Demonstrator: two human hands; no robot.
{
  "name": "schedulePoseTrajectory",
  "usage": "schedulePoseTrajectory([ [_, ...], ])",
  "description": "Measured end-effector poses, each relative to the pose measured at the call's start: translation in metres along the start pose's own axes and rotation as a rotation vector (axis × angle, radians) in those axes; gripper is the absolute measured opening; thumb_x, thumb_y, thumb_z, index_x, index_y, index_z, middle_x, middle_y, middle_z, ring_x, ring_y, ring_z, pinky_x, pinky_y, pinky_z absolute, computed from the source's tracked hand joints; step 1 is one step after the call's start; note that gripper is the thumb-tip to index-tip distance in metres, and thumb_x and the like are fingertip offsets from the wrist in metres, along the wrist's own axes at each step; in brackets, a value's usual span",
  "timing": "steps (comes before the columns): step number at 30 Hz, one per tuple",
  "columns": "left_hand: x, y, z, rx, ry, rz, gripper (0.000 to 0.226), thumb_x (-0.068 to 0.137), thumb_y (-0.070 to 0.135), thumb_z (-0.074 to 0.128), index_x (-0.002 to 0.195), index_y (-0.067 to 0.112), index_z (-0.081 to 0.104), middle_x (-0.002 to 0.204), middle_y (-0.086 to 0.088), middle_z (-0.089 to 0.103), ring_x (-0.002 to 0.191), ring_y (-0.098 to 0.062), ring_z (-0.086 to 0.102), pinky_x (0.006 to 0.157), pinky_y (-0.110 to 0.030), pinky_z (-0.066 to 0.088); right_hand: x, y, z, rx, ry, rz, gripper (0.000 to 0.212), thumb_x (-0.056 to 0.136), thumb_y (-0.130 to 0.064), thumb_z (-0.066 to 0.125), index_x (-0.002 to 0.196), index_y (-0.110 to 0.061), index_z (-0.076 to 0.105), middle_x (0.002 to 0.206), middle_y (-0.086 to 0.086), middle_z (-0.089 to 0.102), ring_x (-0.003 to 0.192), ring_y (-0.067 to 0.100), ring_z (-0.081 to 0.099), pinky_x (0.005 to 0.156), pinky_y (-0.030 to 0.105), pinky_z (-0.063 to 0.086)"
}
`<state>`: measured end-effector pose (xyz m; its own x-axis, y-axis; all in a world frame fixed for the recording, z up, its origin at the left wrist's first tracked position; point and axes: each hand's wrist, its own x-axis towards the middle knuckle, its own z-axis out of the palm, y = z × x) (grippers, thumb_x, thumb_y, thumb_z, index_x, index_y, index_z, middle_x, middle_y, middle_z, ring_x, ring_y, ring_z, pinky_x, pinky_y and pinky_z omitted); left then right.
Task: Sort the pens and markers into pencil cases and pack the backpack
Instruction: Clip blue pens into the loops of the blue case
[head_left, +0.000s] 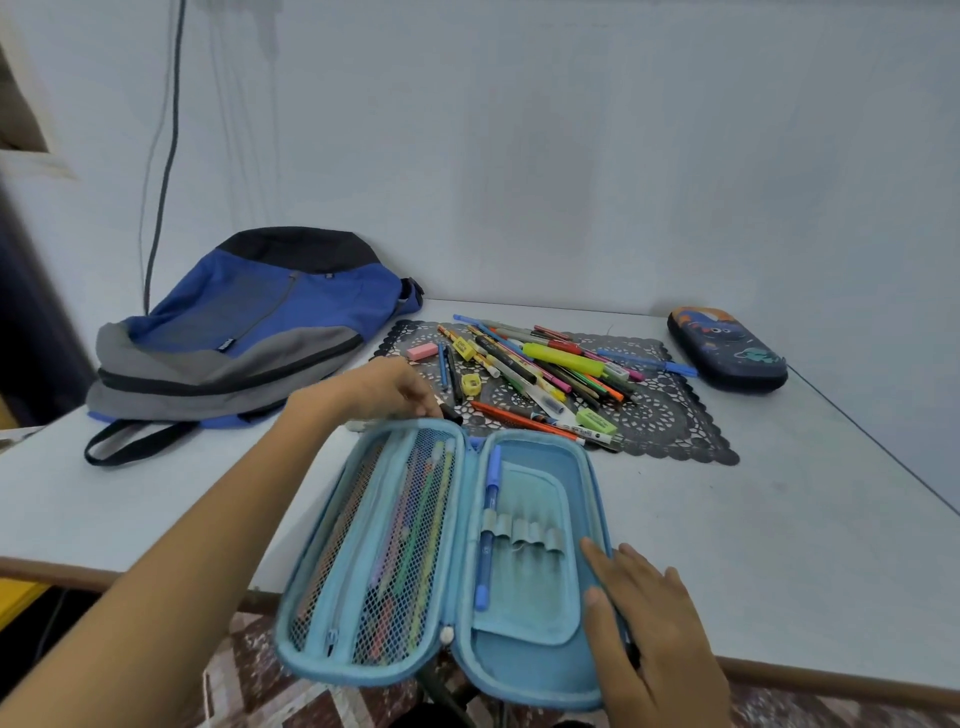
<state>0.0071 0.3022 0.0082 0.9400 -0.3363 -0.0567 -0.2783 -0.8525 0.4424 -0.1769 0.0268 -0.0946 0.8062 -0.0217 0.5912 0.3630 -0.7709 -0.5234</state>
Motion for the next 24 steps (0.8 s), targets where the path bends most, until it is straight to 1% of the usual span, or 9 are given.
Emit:
schedulePoseTrajectory([
  [2, 0.003, -0.002, -0.003, 0.015, -0.056, 0.007, 0.027, 0.089, -0.001, 0.061, 0.096, 0.018, 0.078, 0.087, 0.007, 0.074, 0.080, -0.004, 0.064, 0.085, -0.025, 0.052, -0.001, 0.000, 0.001, -0.024, 0.022, -0.014, 0.048, 0.086, -0.039, 0.040, 0.118, -0.020, 0.070, 0.112, 0.002, 0.070, 0.117, 0.003, 0.045, 0.099, 0.055, 0.033],
  [4, 0.006, -0.002, -0.005, 0.019, -0.092, 0.035, 0.024, 0.088, 0.000, 0.065, 0.095, 0.020, 0.078, 0.084, 0.012, 0.074, 0.078, -0.002, 0.066, 0.083, -0.022, 0.053, -0.001, 0.001, 0.001, -0.037, 0.032, -0.036, 0.047, 0.086, -0.038, 0.040, 0.117, -0.021, 0.070, 0.111, 0.002, 0.071, 0.116, 0.008, 0.047, 0.099, 0.055, 0.034],
  [8, 0.008, -0.002, -0.012, -0.026, -0.111, 0.058, 0.026, 0.083, 0.000, 0.071, 0.082, 0.026, 0.075, 0.080, 0.013, 0.075, 0.077, 0.001, 0.068, 0.076, -0.013, 0.050, -0.001, 0.002, 0.001, -0.041, 0.054, -0.062, 0.046, 0.084, -0.037, 0.041, 0.116, -0.022, 0.071, 0.108, 0.001, 0.071, 0.114, 0.009, 0.049, 0.103, 0.043, 0.040],
  [10, 0.008, -0.002, -0.015, -0.001, -0.139, 0.046, 0.033, 0.082, -0.005, 0.069, 0.077, 0.027, 0.074, 0.075, 0.015, 0.073, 0.073, 0.005, 0.067, 0.073, -0.012, 0.050, 0.000, 0.001, 0.000, -0.034, 0.054, -0.064, 0.045, 0.084, -0.037, 0.042, 0.115, -0.022, 0.071, 0.108, 0.002, 0.071, 0.114, 0.009, 0.049, 0.106, 0.036, 0.033],
  [12, 0.007, -0.004, -0.018, 0.047, -0.150, 0.025, 0.034, 0.082, -0.009, 0.066, 0.081, 0.023, 0.075, 0.073, 0.017, 0.071, 0.067, 0.009, 0.063, 0.068, -0.010, 0.048, 0.001, 0.000, -0.001, -0.019, 0.040, -0.061, 0.045, 0.084, -0.036, 0.042, 0.115, -0.021, 0.071, 0.109, 0.002, 0.071, 0.114, 0.009, 0.049, 0.103, 0.033, 0.027],
  [14, 0.005, -0.009, -0.020, 0.088, -0.147, 0.005, 0.034, 0.081, -0.011, 0.065, 0.089, 0.020, 0.077, 0.077, 0.010, 0.073, 0.068, 0.005, 0.064, 0.066, -0.010, 0.047, 0.001, 0.000, -0.001, -0.019, 0.033, -0.066, 0.045, 0.084, -0.036, 0.042, 0.115, -0.021, 0.071, 0.109, 0.002, 0.071, 0.114, 0.009, 0.049, 0.102, 0.034, 0.027],
  [16, 0.003, -0.015, -0.021, 0.134, -0.149, 0.006, 0.041, 0.078, -0.009, 0.066, 0.090, 0.029, 0.076, 0.084, 0.006, 0.075, 0.075, -0.002, 0.065, 0.071, -0.015, 0.049, 0.000, 0.001, -0.001, -0.024, 0.035, -0.070, 0.045, 0.084, -0.036, 0.042, 0.115, -0.021, 0.071, 0.109, 0.002, 0.071, 0.115, 0.009, 0.049, 0.102, 0.034, 0.028],
  [19, 0.001, -0.024, -0.019, 0.157, -0.119, 0.051, 0.052, 0.075, -0.008, 0.067, 0.083, 0.043, 0.072, 0.086, 0.012, 0.075, 0.075, 0.001, 0.065, 0.077, -0.019, 0.053, 0.000, 0.001, -0.001, -0.034, 0.036, -0.084, 0.045, 0.084, -0.035, 0.042, 0.115, -0.020, 0.071, 0.108, 0.002, 0.071, 0.114, 0.010, 0.049, 0.101, 0.035, 0.028],
  [24, -0.002, -0.030, -0.018, 0.127, -0.102, 0.092, 0.046, 0.077, -0.004, 0.073, 0.083, 0.042, 0.071, 0.083, 0.015, 0.075, 0.077, 0.002, 0.069, 0.075, -0.014, 0.052, 0.000, 0.001, -0.001, -0.035, 0.044, -0.082, 0.044, 0.084, -0.035, 0.042, 0.115, -0.021, 0.071, 0.108, 0.002, 0.071, 0.114, 0.010, 0.049, 0.101, 0.036, 0.029],
])
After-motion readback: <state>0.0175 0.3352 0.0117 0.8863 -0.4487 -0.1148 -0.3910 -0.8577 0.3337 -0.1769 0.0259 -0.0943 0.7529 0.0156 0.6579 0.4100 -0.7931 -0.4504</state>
